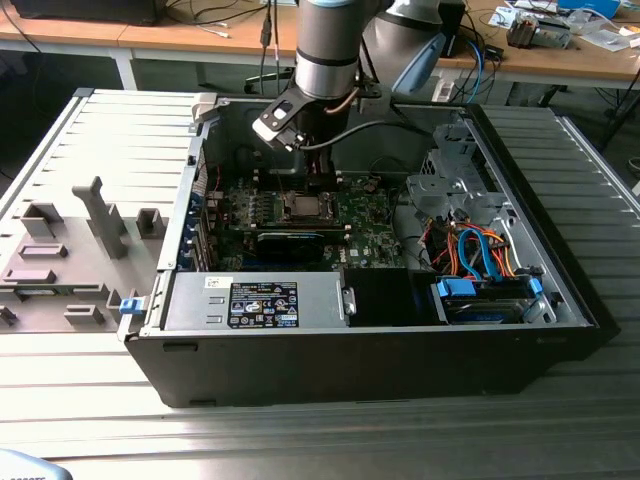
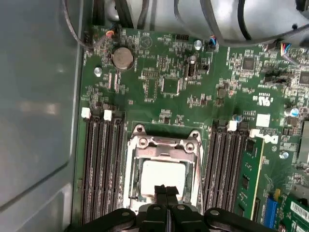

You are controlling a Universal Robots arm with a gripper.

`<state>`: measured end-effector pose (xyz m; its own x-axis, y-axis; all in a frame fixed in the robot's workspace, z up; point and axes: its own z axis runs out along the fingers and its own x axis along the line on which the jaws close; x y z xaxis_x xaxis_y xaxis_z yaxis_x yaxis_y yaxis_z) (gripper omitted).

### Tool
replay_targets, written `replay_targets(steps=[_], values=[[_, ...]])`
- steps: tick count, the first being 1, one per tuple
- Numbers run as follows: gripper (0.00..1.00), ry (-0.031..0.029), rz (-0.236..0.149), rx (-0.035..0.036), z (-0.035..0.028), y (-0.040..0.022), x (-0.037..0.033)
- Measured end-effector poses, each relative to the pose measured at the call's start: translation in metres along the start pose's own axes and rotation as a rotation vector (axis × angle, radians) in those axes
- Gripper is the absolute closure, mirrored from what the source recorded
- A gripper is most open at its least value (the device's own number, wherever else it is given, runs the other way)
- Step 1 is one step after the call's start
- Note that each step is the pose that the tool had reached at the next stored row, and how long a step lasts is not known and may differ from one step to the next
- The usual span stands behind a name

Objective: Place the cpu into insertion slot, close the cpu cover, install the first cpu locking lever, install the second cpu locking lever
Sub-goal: 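Close the cpu cover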

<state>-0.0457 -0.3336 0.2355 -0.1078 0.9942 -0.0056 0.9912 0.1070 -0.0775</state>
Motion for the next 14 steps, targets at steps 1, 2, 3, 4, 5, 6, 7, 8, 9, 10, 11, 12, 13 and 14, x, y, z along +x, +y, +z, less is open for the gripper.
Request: replay_targets(steps=[1, 2, 3, 4, 5, 6, 7, 8, 9, 10, 11, 12, 13, 14], values=[[0.89, 0.0003, 0.000, -0.0002, 0.0028, -0.0022, 0.0003], [0.89, 0.0002, 0.000, -0.0001, 0.0045, -0.0038, 0.0005], [0.89, 0.0002, 0.000, -0.0001, 0.0048, -0.0041, 0.0005], [0.89, 0.0003, 0.000, -0.0002, 0.0052, -0.0045, 0.0006], [0.89, 0.0002, 0.000, -0.0001, 0.0056, -0.0049, 0.0006], [0.89, 0.0002, 0.000, -0.0001, 0.0059, -0.0052, 0.0007], [0.89, 0.0002, 0.000, -0.0001, 0.0063, -0.0056, 0.0007], [0.89, 0.0002, 0.000, -0.0001, 0.0067, -0.0062, 0.0008], [0.89, 0.0002, 0.000, -0.0001, 0.0072, -0.0069, 0.0008], [0.89, 0.0002, 0.000, -0.0001, 0.0075, -0.0074, 0.0009], [0.89, 0.0003, 0.000, -0.0002, 0.0083, -0.0084, 0.0010], [0.89, 0.0003, 0.000, -0.0002, 0.0086, -0.0089, 0.0011], [0.89, 0.0002, 0.000, -0.0002, 0.0090, -0.0094, 0.0012], [0.89, 0.0003, 0.000, -0.0001, 0.0094, -0.0098, 0.0012]])
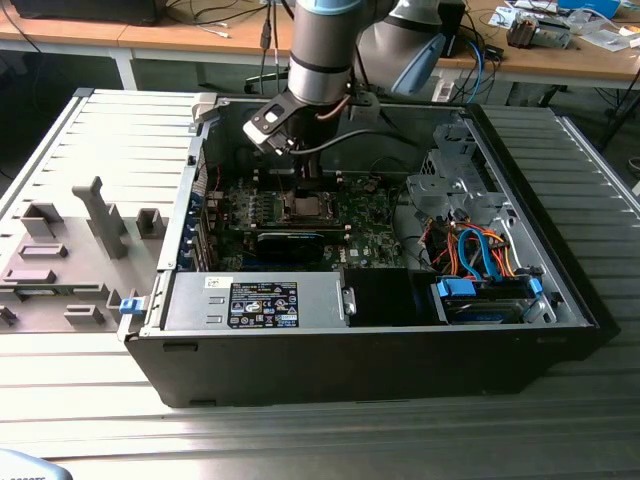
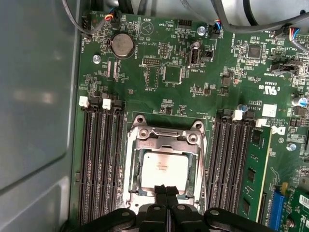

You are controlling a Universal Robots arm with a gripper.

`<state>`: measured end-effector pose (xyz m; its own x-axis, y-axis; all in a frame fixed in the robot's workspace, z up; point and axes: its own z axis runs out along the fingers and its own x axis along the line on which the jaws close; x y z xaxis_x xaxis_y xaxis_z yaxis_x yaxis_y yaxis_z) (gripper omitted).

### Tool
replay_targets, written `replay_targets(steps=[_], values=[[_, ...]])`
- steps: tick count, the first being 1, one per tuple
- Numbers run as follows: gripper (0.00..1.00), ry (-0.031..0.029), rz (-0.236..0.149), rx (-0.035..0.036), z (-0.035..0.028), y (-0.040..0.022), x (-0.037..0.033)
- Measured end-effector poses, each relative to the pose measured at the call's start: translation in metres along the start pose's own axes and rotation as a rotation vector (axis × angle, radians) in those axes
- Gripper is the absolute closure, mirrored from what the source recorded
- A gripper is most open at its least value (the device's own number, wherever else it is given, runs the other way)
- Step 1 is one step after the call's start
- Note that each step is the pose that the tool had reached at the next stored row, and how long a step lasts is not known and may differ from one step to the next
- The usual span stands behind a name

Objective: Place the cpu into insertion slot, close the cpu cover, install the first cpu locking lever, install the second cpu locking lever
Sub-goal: 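Close the cpu cover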

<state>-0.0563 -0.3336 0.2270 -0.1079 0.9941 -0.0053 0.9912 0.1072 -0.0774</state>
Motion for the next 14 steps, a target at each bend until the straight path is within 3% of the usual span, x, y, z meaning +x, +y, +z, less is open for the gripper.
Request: replay_targets(steps=[14], values=[[0.89, -0.0001, 0.000, 0.0000, 0.0044, -0.0057, 0.0007]])
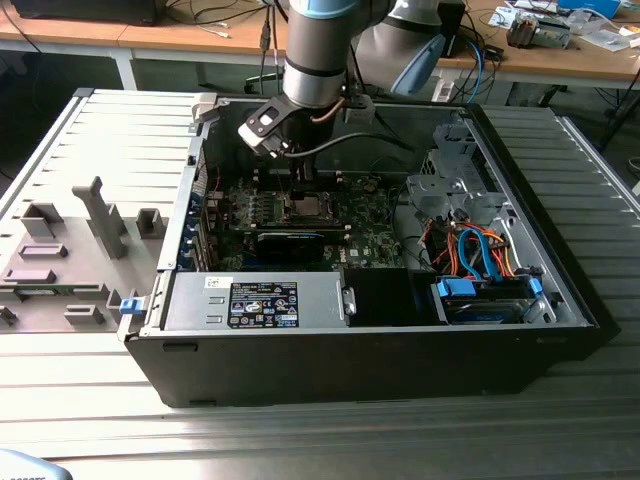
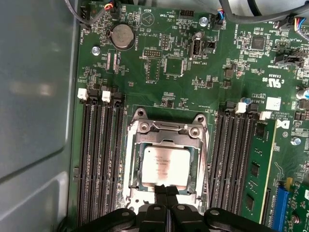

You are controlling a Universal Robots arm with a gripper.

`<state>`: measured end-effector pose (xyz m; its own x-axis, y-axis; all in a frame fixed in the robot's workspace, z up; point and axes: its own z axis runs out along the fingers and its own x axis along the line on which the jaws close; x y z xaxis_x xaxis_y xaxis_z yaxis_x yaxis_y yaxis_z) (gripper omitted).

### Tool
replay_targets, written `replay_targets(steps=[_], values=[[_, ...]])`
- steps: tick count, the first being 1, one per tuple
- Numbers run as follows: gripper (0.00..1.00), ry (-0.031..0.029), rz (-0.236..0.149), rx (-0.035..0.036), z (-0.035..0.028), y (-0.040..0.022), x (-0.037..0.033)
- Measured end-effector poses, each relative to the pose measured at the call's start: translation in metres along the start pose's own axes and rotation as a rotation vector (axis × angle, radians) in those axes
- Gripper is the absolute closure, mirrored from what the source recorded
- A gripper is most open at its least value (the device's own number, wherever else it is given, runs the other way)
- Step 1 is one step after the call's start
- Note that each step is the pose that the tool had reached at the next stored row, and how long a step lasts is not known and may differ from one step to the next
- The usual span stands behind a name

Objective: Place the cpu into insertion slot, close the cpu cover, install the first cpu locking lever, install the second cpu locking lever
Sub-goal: 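Close the cpu cover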

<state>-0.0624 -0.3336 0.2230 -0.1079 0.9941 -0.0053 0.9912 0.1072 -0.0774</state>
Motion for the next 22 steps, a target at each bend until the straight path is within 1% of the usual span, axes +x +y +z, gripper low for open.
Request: replay_targets(steps=[7, 22], values=[[0.89, 0.0001, 0.000, 0.0000, 0.0020, -0.0015, 0.0002], [0.89, 0.0001, 0.000, 0.0000, 0.0092, -0.0040, 0.0006]])
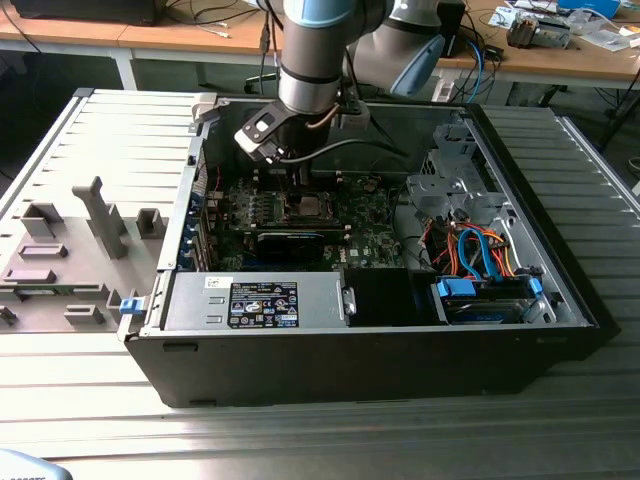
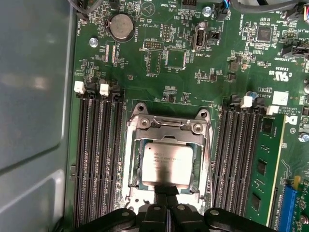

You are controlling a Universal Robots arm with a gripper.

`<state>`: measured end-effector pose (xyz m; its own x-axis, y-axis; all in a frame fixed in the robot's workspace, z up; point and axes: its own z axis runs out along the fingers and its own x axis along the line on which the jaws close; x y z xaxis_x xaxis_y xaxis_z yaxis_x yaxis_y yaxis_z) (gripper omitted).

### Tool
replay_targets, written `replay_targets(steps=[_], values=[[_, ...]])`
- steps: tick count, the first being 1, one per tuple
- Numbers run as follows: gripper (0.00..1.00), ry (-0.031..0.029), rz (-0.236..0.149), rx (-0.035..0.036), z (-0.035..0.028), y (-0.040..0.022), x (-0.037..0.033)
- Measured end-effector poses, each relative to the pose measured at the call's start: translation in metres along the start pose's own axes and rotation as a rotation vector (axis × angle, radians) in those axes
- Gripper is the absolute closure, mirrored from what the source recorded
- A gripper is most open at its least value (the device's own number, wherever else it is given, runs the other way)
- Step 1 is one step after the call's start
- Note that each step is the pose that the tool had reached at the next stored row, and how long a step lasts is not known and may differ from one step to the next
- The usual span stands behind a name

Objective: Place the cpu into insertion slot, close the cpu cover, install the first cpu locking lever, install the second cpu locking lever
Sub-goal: 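Close the cpu cover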

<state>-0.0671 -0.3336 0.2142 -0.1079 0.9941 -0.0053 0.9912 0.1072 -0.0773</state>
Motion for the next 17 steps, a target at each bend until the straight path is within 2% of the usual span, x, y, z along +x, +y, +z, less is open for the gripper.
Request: replay_targets(steps=[17], values=[[0.89, -0.0007, 0.000, 0.0006, 0.0094, 0.0003, 0.0000]])
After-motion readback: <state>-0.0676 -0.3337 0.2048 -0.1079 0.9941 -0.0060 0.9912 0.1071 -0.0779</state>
